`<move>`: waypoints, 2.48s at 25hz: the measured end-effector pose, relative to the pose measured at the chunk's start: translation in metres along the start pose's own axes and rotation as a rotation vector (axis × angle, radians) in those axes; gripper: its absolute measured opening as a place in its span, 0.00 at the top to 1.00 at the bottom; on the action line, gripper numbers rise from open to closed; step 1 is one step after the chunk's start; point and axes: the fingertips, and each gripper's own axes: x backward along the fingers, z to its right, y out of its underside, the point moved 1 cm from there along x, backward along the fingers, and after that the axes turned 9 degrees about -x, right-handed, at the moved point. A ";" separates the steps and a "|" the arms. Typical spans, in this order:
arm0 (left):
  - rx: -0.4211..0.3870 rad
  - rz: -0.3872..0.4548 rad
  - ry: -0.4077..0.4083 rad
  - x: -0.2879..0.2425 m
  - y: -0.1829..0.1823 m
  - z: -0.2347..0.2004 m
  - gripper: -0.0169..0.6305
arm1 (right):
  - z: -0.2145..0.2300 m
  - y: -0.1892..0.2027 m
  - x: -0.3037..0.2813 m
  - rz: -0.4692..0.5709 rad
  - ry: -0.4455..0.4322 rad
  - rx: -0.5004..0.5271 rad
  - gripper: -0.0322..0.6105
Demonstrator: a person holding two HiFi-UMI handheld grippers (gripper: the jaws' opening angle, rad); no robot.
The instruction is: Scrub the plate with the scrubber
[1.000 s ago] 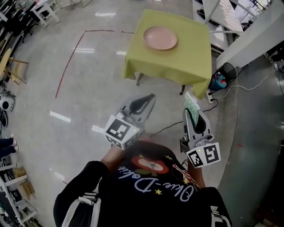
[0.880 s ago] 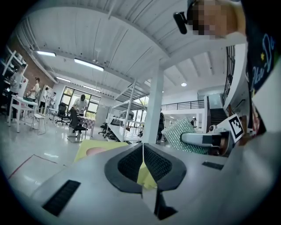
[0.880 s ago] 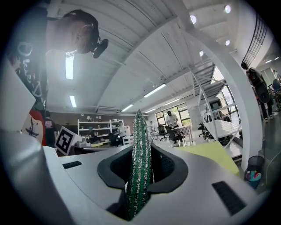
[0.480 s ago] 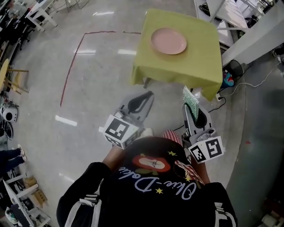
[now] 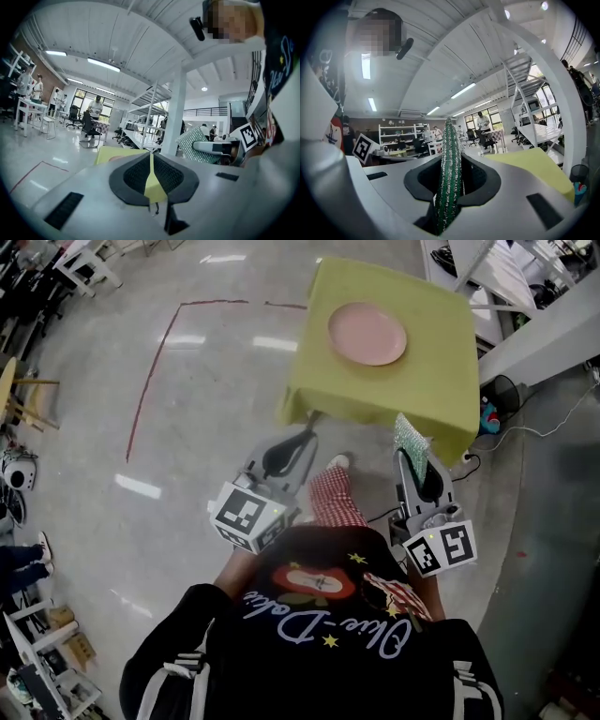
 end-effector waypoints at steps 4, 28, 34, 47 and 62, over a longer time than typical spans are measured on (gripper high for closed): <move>-0.010 -0.013 -0.033 -0.016 -0.010 -0.037 0.97 | 0.011 -0.010 -0.046 0.006 -0.030 -0.014 0.85; -0.018 -0.025 -0.025 -0.206 -0.039 -0.167 0.97 | 0.153 -0.042 -0.217 -0.041 -0.029 -0.026 0.85; 0.018 -0.088 -0.017 -0.218 -0.018 -0.196 0.97 | 0.166 -0.033 -0.236 -0.077 0.021 -0.014 0.85; 0.032 -0.193 0.179 -0.294 -0.001 -0.277 0.96 | 0.190 -0.001 -0.331 -0.196 0.192 0.032 0.85; 0.128 -0.459 0.379 -0.364 0.102 -0.305 0.78 | 0.249 0.098 -0.416 -0.540 0.257 0.210 0.85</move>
